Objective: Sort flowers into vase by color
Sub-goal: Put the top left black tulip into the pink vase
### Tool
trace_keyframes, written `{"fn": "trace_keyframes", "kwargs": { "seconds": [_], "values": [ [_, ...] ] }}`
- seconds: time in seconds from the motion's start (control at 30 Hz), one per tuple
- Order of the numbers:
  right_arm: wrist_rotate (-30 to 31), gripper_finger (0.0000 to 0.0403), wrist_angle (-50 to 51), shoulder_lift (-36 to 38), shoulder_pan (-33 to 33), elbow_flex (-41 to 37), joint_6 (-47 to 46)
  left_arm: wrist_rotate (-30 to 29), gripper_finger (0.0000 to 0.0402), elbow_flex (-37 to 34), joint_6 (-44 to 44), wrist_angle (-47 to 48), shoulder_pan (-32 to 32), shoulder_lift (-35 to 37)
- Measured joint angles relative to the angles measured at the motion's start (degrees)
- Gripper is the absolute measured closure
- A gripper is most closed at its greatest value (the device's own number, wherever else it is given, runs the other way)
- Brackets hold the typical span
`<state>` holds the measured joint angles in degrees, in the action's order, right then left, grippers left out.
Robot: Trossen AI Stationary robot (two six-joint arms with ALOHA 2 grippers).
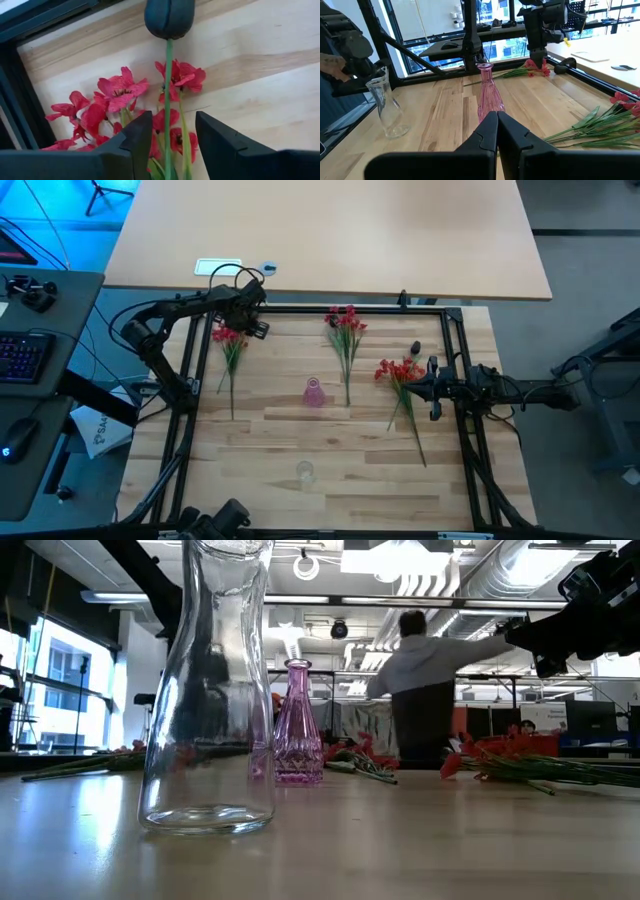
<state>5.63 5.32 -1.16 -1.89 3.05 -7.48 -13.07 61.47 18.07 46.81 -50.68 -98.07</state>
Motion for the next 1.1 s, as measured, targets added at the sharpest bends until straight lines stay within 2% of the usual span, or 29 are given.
{"fn": "trace_keyframes", "kwargs": {
  "seconds": [0.43, 0.67, 0.73, 0.87, 1.1],
  "values": [
    [0.00, 0.0403, 0.00, 0.01, 0.00, -0.02, -0.01, -3.43, 0.0277, 0.00, -0.35, 0.46, 0.42, -4.40],
    [0.00, 0.0403, -0.01, 0.00, 0.02, 0.00, 0.01, -5.63, 0.0321, 0.01, -1.72, -0.29, 0.19, -1.29],
    [0.00, 0.0403, -0.01, 0.01, 0.01, -0.02, -0.01, -4.89, 0.0335, 0.02, -1.66, -0.52, -0.41, -1.35],
    [0.00, 0.0403, 0.00, -0.01, 0.01, -0.01, -0.01, 0.64, 0.0348, 0.02, -1.39, -0.44, -1.22, -1.82],
    [0.01, 0.0403, 0.00, 0.01, 0.00, -0.01, 0.00, -0.15, 0.0325, 0.02, -4.56, -1.31, -1.18, -1.60]
  ]
}}
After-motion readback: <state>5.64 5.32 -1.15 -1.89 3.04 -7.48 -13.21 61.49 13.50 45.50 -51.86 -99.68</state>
